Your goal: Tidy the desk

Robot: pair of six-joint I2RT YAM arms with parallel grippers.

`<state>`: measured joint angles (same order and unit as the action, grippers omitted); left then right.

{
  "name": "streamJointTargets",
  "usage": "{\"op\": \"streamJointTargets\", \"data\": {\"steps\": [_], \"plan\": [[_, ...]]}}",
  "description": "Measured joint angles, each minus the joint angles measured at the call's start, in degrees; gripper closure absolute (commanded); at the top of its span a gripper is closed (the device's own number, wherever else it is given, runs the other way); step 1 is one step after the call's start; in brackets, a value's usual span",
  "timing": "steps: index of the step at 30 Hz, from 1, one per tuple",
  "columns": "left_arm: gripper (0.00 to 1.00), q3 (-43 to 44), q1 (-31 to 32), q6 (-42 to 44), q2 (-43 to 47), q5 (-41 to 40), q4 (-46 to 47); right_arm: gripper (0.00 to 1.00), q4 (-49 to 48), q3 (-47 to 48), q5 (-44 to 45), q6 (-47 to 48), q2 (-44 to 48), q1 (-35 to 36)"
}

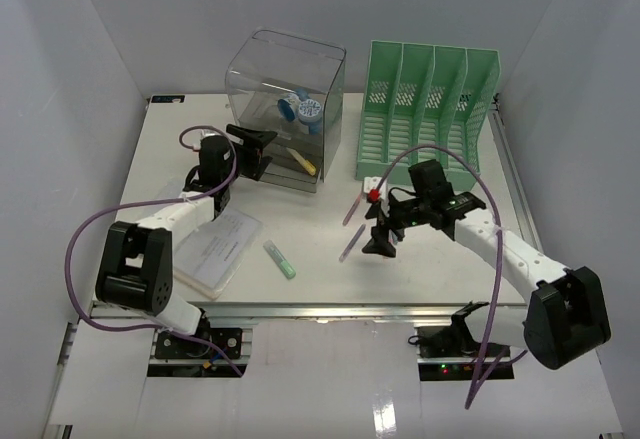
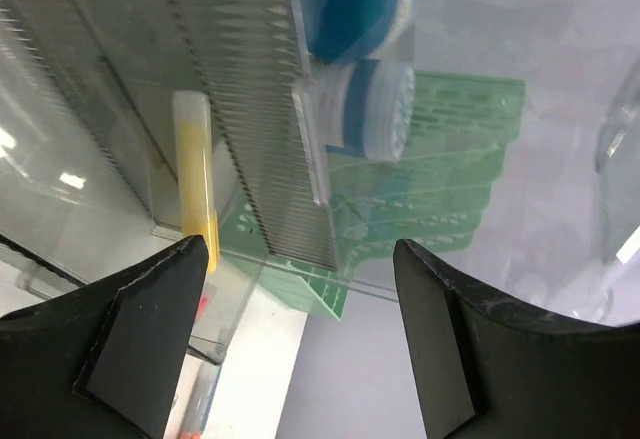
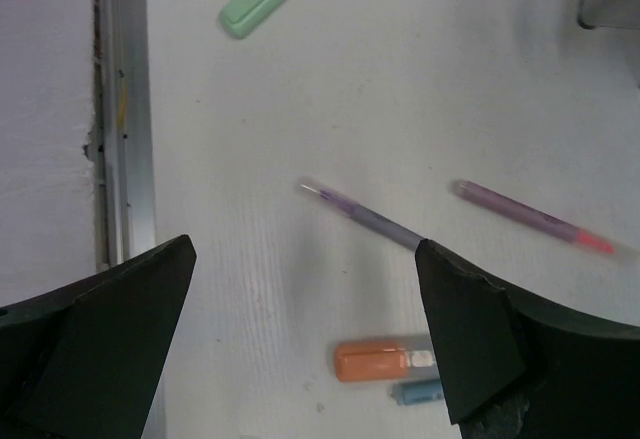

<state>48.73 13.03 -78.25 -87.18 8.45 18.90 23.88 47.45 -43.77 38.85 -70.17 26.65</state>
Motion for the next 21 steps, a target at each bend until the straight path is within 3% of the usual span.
{"op": "streamJointTargets", "data": {"steps": [2, 5, 9, 16, 21], "plan": [[0.02, 0.31, 0.00, 4.17, 1.63, 1.20, -0.71, 0.05, 0.67, 2.59, 3.44, -2.11, -2.40, 6.52], [0.02, 1.32, 0.05, 15.52, 6.93, 2.95, -3.05, 0.10, -0.67, 8.61, 10.90, -7.87, -9.03, 17.28], [0.02, 1.62, 0.26, 34.25, 23.18, 0.32, -10.40, 0.10, -3.65, 15.71, 21.50, -18.90, -18.07, 29.45], [0.02, -9.60, 0.18, 54.08, 56.21, -14.53, -17.77, 0.10, -4.00, 31.91, 35.85, -34.97, -35.58, 37.35], [0.02, -16.98, 0.18, 59.00, 61.61, -21.27, -24.58, 0.05, -3.90, 41.29, 43.56, -40.22, -46.58, 39.18]]}}
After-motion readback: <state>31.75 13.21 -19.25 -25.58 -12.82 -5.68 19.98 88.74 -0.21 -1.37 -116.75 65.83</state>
